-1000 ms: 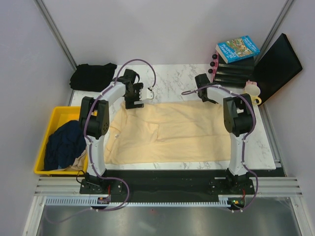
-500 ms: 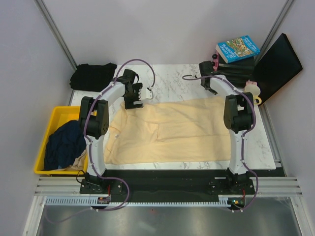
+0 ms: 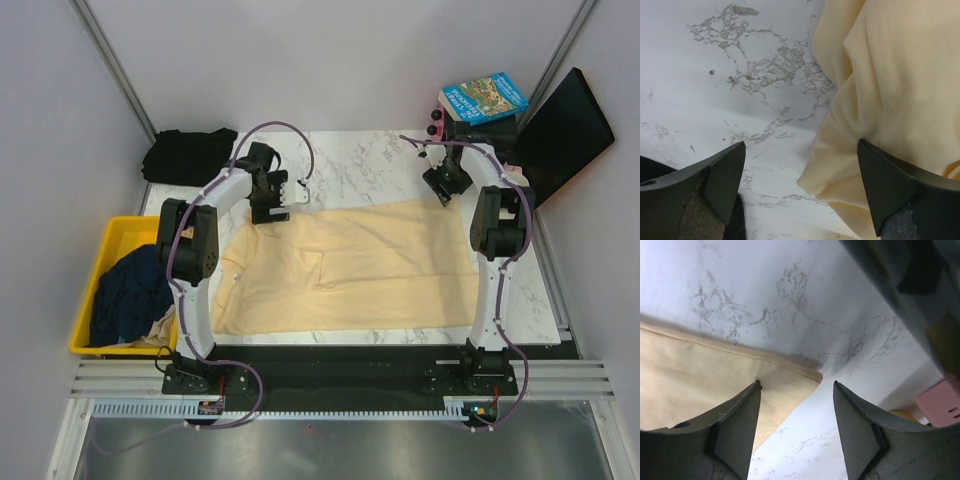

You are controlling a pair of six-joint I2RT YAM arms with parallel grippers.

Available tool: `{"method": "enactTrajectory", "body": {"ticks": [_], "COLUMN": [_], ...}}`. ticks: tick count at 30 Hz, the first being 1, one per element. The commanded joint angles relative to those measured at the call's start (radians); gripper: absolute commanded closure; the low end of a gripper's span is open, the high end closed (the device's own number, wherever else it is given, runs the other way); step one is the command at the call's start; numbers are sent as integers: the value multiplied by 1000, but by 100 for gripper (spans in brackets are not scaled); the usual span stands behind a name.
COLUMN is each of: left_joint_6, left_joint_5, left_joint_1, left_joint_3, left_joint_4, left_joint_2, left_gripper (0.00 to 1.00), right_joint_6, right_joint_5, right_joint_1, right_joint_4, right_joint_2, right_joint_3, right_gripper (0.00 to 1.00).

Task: Fold and stack the t-shirts
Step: Grap the side of the flattened tshirt furthest away from the robot with both arms

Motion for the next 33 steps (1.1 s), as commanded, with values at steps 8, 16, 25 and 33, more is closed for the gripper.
{"method": "enactTrajectory", "body": {"ticks": [8, 16, 25, 33], "left_joint_6": [-2, -8, -5, -51], "left_joint_5": [-19, -41, -59, -29], "left_joint_1": [4, 1, -1, 47], "left_joint_3": [-3, -7, -9, 55], "left_joint_4": [-2, -17, -27, -30], "left_joint_2": [-83, -107, -113, -67], "left_gripper": [0, 0, 0, 0], "right_joint_6": [21, 7, 19, 24], "right_joint_5": [-303, -329, -335, -237], "right_joint_1": [-76, -92, -98, -93], "right_joint_4": [-61, -52, -25, 31], "right_joint_2": [35, 66, 63, -6], "right_joint_3": [49, 62, 48, 23], "right_gripper": [35, 43, 86, 100]}}
